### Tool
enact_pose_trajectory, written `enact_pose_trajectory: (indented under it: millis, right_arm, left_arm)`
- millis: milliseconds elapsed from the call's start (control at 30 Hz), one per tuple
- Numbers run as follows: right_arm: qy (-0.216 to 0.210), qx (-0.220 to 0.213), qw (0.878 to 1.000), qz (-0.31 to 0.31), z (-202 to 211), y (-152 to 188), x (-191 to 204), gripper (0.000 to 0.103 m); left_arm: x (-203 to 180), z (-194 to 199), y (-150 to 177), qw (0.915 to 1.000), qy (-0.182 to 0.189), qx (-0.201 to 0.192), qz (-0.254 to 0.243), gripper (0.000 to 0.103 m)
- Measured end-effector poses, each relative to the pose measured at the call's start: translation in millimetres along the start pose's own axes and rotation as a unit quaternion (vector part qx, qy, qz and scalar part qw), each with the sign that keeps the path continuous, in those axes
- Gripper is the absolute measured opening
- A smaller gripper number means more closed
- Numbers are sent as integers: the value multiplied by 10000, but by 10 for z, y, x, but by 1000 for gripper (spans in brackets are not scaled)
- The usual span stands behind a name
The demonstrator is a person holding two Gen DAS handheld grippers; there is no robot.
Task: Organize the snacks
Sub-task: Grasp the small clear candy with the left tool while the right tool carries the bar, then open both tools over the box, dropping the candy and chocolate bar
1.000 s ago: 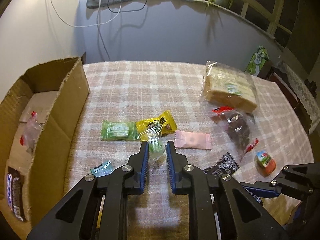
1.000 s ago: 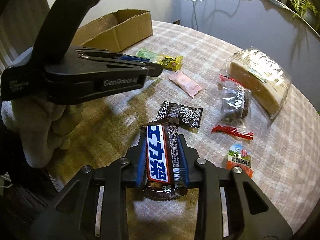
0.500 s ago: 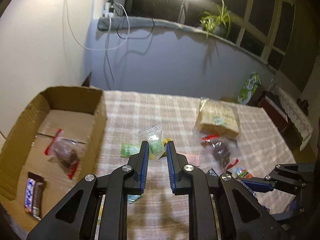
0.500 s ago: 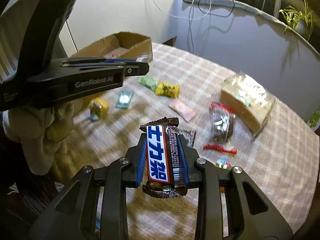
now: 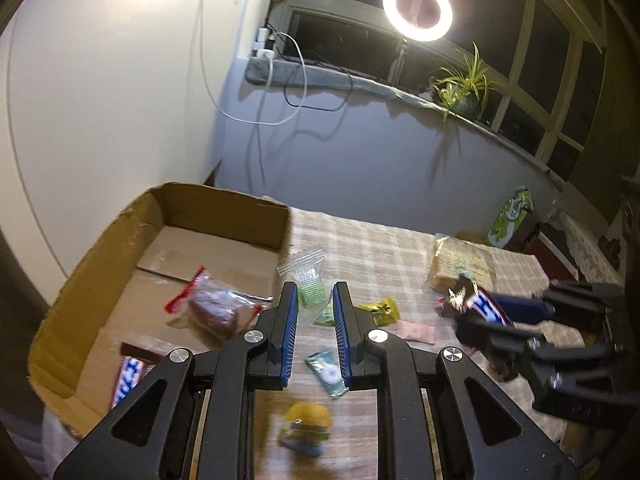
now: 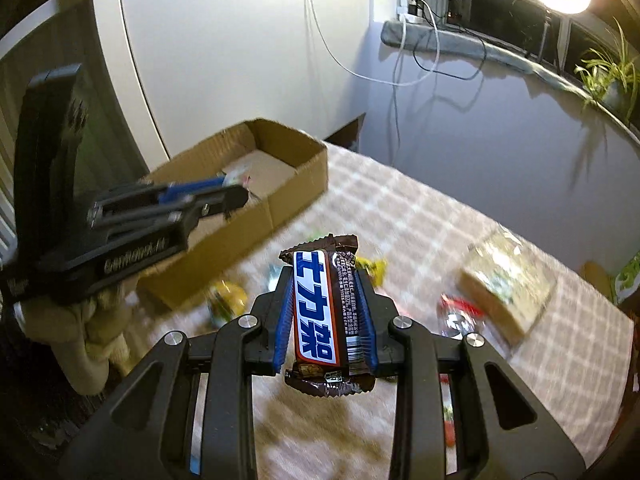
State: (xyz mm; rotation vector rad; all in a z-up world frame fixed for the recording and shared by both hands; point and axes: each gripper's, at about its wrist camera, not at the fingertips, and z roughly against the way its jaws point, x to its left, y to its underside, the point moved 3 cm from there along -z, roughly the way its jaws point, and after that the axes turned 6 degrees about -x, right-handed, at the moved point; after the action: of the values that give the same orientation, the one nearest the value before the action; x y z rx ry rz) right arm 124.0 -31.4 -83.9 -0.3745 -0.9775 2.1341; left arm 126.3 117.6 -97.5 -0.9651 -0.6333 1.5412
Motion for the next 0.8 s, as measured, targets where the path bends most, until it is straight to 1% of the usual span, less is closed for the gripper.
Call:
enact_pose_trajectory:
  millis: [433, 567, 800]
  right_arm:
    - [-245, -26, 9993, 292, -468, -525, 406, 30]
    - [-323, -19, 9987, 398, -608, -635, 532, 30]
    - [-441, 39, 9983, 385, -877, -780, 662, 30]
  left_arm:
    - [427, 178, -4, 9992, -231, -192, 245, 16]
    - [523, 173, 25, 9990, -279, -163, 296, 16]
    - [654, 203, 73, 9986, -359, -133, 353, 16]
